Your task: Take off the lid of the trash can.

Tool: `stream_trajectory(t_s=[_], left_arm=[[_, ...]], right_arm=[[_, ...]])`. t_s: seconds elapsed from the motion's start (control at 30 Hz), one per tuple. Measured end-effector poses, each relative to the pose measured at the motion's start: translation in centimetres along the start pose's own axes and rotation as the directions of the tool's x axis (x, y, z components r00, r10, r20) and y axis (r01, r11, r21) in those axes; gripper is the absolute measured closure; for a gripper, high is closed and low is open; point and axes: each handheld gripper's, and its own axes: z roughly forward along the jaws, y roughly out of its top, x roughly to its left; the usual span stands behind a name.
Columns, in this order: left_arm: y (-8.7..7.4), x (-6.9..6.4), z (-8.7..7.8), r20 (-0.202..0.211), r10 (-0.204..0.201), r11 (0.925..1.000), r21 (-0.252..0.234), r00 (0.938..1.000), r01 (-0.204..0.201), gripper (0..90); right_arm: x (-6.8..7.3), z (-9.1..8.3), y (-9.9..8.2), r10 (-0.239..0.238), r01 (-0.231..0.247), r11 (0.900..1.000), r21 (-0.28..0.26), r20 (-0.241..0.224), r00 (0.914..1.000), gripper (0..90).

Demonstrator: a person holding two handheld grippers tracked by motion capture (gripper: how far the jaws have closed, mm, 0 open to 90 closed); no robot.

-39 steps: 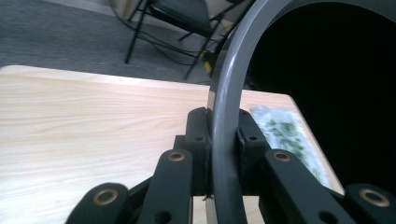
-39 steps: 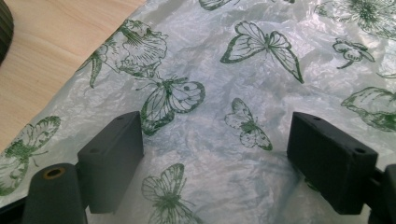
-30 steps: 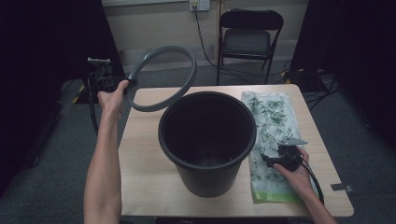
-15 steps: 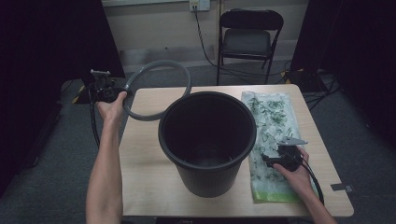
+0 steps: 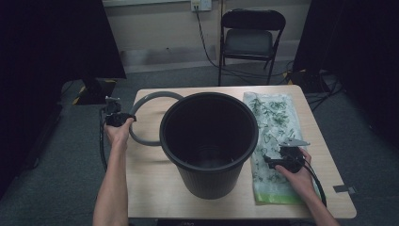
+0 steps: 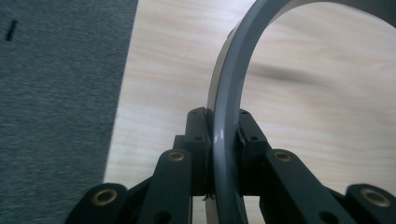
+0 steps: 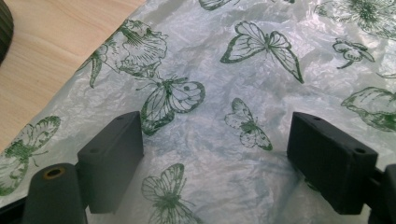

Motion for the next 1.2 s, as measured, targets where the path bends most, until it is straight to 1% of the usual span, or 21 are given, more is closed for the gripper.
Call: stream_trajectory(t_s=[0.1, 0.17, 0.2, 0.23, 0.3, 0.37, 0.43, 0.5, 0.53, 0.57, 0.6, 0.63, 0.77, 0.8, 0.87, 0.9, 0.97, 1.1, 1.13, 1.17, 1.2], left_arm=[[-0.7, 0.4, 0.7, -0.02, 0.007, 0.9997, 0.025, 0.9998, -0.007, 78.4], [-1.2, 0.8, 1.2, -0.02, -0.013, 0.9996, 0.026, 0.9997, 0.014, 78.3], [-1.2, 0.8, 1.2, -0.02, -0.013, 0.9996, 0.026, 0.9997, 0.014, 78.2], [-1.7, 1.1, 1.6, -0.005, -0.029, 0.9994, 0.021, 0.9996, 0.029, 78.0], [-2.0, 1.1, 1.9, -0.032, 0.013, 0.9991, 0.04, 0.9994, -0.012, 77.8], [-2.3, 1.2, 2.2, -0.021, -0.006, 0.9996, 0.026, 0.9998, 0.006, 77.6], [-2.6, 1.2, 2.7, -0.042, -0.004, 0.9997, 0.026, 0.9991, 0.005, 77.2], [-2.8, 1.4, 3.1, -0.038, -0.006, 0.9994, 0.035, 0.9993, 0.007, 76.7], [-2.9, 1.5, 3.2, -0.027, -0.025, 0.9989, 0.039, 0.9993, 0.026, 76.2], [-3.1, 1.5, 3.4, -0.015, -0.025, 0.9986, 0.046, 0.9996, 0.026, 75.7], [-3.1, 1.6, 3.5, -0.025, -0.011, 0.999, 0.044, 0.9996, 0.012, 75.6], [-3.2, 1.5, 3.5, -0.03, -0.009, 0.9992, 0.039, 0.9995, 0.01, 75.7], [-3.1, 1.5, 3.6, -0.03, 0.013, 0.9994, 0.032, 0.9995, -0.012, 74.8], [-3.1, 1.6, 3.6, -0.019, -0.003, 0.9996, 0.027, 0.9998, 0.004, 73.7], [-3.1, 1.7, 3.6, 0.007, -0.016, 0.9996, 0.024, 0.9999, 0.015, 67.6], [-3.1, 1.5, 3.6, 0.004, -0.002, 0.9997, 0.023, 1.0, 0.002, 63.2], [-3.1, 1.4, 3.6, 0.021, 0.003, 0.9995, 0.032, 0.9998, -0.003, 54.7], [-3.1, 0.9, 3.0, 0.066, 0.011, 0.9999, 0.007, 0.9978, -0.011, 38.8], [-3.1, 0.7, 2.6, 0.086, 0.03, 0.9995, -0.002, 0.9959, -0.03, 36.0], [-3.1, 0.4, 2.3, 0.087, 0.063, 0.998, -0.015, 0.9943, -0.062, 31.7], [-3.2, 0.0, 1.9, 0.101, 0.078, 0.9967, -0.031, 0.9918, -0.076, 28.1]], right_arm=[[0.0, 0.0, 0.0, 0.0, 0.0, 1.0, 0.0, 0.0, 1.0, 17.8], [0.0, 0.0, 0.0, 0.0, 0.0, 1.0, 0.0, 0.0, 1.0, 17.8], [0.0, 0.0, 0.0, 0.0, 0.0, 1.0, 0.0, 0.0, 1.0, 17.8], [0.0, 0.0, 0.0, 0.0, 0.0, 1.0, 0.0, 0.0, 1.0, 17.8], [0.0, 0.0, 0.0, 0.0, 0.0, 1.0, 0.0, 0.0, 1.0, 17.8], [0.0, 0.0, 0.0, 0.0, 0.0, 1.0, 0.0, 0.0, 1.0, 17.8], [0.0, 0.0, 0.0, 0.0, 0.0, 1.0, 0.0, 0.0, 1.0, 17.8], [0.0, 0.0, 0.0, 0.0, 0.0, 1.0, 0.0, 0.0, 1.0, 17.8], [0.0, 0.0, 0.0, 0.0, 0.0, 1.0, 0.0, 0.0, 1.0, 17.8], [0.0, 0.0, 0.0, 0.0, 0.0, 1.0, 0.0, 0.0, 1.0, 17.8], [0.0, 0.0, 0.0, 0.0, 0.0, 1.0, 0.0, 0.0, 1.0, 17.8], [0.0, 0.0, 0.0, 0.0, 0.0, 1.0, 0.0, 0.0, 1.0, 17.8], [0.0, 0.0, 0.0, 0.0, 0.0, 1.0, 0.0, 0.0, 1.0, 17.8], [0.0, 0.0, 0.0, 0.0, 0.0, 1.0, 0.0, 0.0, 1.0, 17.8], [0.0, 0.0, 0.0, 0.0, 0.0, 1.0, 0.0, 0.0, 1.0, 17.8], [0.0, 0.0, 0.0, 0.0, 0.0, 1.0, 0.0, 0.0, 1.0, 17.8], [0.0, 0.0, 0.0, 0.0, 0.0, 1.0, 0.0, 0.0, 1.0, 17.8], [0.0, 0.0, 0.0, 0.0, 0.0, 1.0, 0.0, 0.0, 1.0, 17.8], [0.0, 0.0, 0.0, 0.0, 0.0, 1.0, 0.0, -0.001, 1.0, 17.8], [0.0, 0.0, 0.0, 0.0, 0.0, 1.0, 0.0, -0.001, 1.0, 17.8], [0.0, 0.0, 0.0, -0.001, 0.001, 1.0, 0.0, -0.001, 1.0, 17.8]])
